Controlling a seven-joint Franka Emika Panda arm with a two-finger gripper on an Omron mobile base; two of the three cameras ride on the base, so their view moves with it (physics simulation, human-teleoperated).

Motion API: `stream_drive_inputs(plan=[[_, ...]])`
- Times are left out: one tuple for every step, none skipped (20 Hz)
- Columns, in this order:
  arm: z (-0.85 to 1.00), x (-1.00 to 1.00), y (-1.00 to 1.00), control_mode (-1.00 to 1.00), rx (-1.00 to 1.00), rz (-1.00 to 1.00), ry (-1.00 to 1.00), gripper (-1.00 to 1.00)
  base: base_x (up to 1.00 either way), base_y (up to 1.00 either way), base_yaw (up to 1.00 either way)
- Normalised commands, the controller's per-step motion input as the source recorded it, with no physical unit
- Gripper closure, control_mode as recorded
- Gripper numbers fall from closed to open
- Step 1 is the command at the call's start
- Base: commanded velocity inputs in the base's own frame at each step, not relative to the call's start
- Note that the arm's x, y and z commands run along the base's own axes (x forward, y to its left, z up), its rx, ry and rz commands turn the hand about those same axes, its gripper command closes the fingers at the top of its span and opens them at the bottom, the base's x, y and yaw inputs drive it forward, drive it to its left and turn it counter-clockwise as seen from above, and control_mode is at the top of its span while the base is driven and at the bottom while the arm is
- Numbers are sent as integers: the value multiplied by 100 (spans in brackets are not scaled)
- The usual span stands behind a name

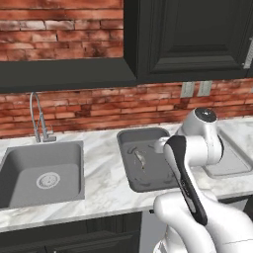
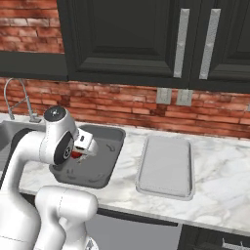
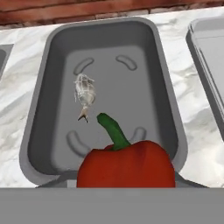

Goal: Place one bell pepper and one fish in each tupperware on the nearby counter, to pack two identical lunches.

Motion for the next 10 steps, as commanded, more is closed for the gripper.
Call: stream_drive_inputs(plan=[[-38, 55, 0, -100, 0, 0, 2, 100, 0, 0, 0], [-36, 54, 0, -100, 0, 0, 3, 100, 0, 0, 0], [-36, 51, 0, -100, 0, 0, 2, 100, 0, 0, 0], [-39, 51, 0, -100, 0, 0, 1, 100, 0, 0, 0], [-41, 49, 0, -100, 0, 0, 0, 100, 0, 0, 0], [-42, 46, 0, -100, 0, 0, 0, 100, 0, 0, 0], [-44, 47, 0, -100, 0, 0, 0, 100, 0, 0, 0], [-46, 47, 0, -100, 0, 0, 0, 100, 0, 0, 0], [-47, 48, 0, -100, 0, 0, 0, 100, 0, 0, 0], [-48, 48, 0, -100, 0, 0, 0, 100, 0, 0, 0]])
